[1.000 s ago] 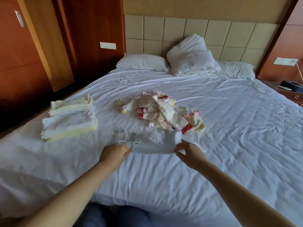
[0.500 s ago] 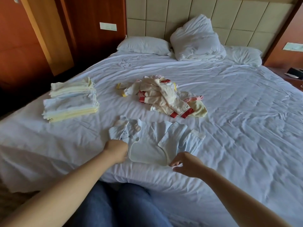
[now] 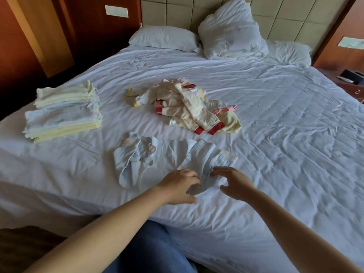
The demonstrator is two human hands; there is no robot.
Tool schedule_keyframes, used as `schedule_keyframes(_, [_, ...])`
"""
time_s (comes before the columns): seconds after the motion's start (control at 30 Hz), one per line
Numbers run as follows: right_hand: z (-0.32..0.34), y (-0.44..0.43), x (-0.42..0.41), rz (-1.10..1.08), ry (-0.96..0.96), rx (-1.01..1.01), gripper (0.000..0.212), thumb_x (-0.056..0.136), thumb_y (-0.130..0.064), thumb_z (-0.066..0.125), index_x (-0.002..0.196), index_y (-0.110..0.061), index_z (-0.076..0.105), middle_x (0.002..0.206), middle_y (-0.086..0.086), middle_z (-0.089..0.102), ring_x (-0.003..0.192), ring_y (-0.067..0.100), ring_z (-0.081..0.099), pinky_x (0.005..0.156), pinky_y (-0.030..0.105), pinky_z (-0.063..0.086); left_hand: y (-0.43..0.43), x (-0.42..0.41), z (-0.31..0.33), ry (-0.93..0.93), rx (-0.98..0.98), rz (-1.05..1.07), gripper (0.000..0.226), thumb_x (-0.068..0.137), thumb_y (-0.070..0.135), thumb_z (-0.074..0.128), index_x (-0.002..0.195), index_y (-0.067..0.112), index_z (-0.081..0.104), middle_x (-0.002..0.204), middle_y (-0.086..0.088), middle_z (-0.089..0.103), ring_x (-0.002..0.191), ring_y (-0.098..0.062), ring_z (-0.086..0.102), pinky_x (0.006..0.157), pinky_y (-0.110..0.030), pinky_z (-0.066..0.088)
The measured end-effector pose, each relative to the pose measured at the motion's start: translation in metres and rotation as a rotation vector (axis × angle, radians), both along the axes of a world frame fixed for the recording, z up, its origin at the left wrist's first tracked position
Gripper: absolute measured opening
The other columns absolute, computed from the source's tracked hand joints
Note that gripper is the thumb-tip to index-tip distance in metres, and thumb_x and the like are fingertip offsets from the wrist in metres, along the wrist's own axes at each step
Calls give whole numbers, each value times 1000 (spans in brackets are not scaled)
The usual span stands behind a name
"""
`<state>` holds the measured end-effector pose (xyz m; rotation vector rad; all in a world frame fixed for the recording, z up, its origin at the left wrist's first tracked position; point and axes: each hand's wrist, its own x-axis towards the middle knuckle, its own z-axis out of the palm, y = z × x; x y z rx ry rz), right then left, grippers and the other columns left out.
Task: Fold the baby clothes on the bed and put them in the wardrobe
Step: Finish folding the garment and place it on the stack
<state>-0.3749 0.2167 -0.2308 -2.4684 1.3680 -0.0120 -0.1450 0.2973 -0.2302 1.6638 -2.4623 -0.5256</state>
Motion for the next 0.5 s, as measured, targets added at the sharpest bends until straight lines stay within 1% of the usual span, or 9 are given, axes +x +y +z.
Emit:
schedule_keyframes(0.03, [-2, -2, 0, 15, 1, -6, 52, 84, -19, 62, 129, -46, 55, 142, -28, 44, 133, 0, 39, 94, 24, 45, -3, -7, -6, -32, -22, -14, 55, 82, 50, 66, 131, 26, 57, 135, 9, 48, 124, -10, 41, 100, -31, 39])
schedule_keyframes(0.1, [-6, -6, 0, 30, -7, -29, 48, 88, -23, 62, 129, -47, 55, 141, -27, 47, 133, 1, 39, 96, 26, 45, -8, -16, -14, -50, -100, -3, 45, 85, 41, 63, 127, 23, 61, 134, 7, 50, 123, -14, 44, 99, -32, 39])
schedule_keyframes(0.13, [-7, -8, 0, 36, -12, -37, 46, 89, -24, 62, 128, -47, 56, 140, -26, 48, 133, 1, 39, 98, 28, 45, -10, -17, -15, -19, -136, 19, 36, 88, 35, 61, 121, 20, 65, 128, 6, 54, 119, -16, 48, 95, -30, 40])
schedule_keyframes(0.2, [-9, -12, 1, 43, -30, -51, 42, 90, -24, 61, 126, -46, 59, 137, -23, 52, 131, 3, 41, 99, 30, 45, -12, -18, -13, 116, -152, 112, 21, 93, 31, 56, 104, 16, 67, 111, 6, 59, 104, -17, 55, 81, -27, 41])
schedule_keyframes(0.27, [-13, -15, 4, 8, -68, -64, 39, 90, -26, 61, 125, -41, 60, 134, -18, 55, 129, 7, 45, 97, 30, 45, -13, -15, -8, 243, -118, 219, 18, 97, 33, 53, 96, 17, 63, 97, 5, 62, 89, -15, 58, 71, -29, 42])
schedule_keyframes(0.33, [-16, -19, 9, -72, -125, -67, 38, 89, -28, 62, 127, -32, 60, 131, -12, 59, 122, 12, 52, 87, 26, 44, -15, -9, -2, 325, -131, 294, 16, 98, 35, 52, 95, 21, 60, 86, 7, 63, 78, -13, 59, 65, -29, 42])
schedule_keyframes(0.4, [-16, -23, 16, -151, -199, -49, 36, 88, -26, 63, 124, -24, 61, 124, -7, 63, 108, 17, 60, 79, 26, 44, -17, -1, 2, 386, -166, 337, 13, 98, 33, 53, 92, 22, 59, 77, 9, 60, 73, -11, 58, 60, -28, 39])
schedule_keyframes(0.5, [-11, -29, 22, -216, -358, -2, 19, 86, -15, 62, 102, -18, 70, 101, -2, 70, 91, 23, 65, 75, 34, 51, -19, 8, 4, 446, -196, 365, 12, 97, 30, 55, 91, 21, 60, 75, 10, 60, 71, -11, 58, 59, -28, 39])
